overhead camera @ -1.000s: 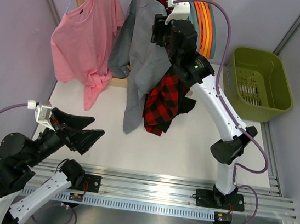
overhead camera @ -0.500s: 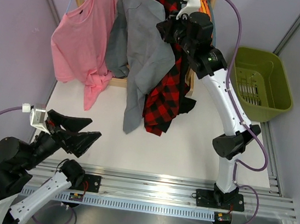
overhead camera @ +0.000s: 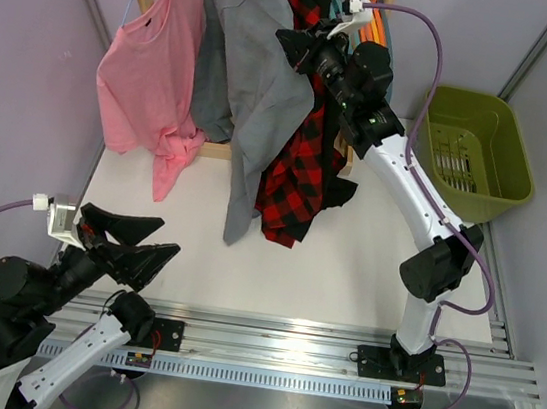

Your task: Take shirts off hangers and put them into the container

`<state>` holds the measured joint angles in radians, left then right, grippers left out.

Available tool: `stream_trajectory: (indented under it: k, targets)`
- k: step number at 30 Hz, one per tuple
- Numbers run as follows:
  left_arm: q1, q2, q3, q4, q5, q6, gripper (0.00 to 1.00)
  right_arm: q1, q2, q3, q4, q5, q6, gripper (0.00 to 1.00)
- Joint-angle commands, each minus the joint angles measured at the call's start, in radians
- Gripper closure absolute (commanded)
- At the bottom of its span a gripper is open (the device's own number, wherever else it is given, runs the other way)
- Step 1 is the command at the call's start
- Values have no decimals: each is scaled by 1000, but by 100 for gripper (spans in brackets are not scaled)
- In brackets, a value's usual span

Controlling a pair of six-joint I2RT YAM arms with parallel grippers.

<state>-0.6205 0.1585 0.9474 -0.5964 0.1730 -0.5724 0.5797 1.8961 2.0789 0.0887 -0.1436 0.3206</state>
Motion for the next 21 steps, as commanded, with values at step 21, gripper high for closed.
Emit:
stream_trajectory:
  k: [21]
  targets:
    - [-2, 67, 103, -40, -242, 117, 1, 94, -587, -150, -881, -33, -313, 100]
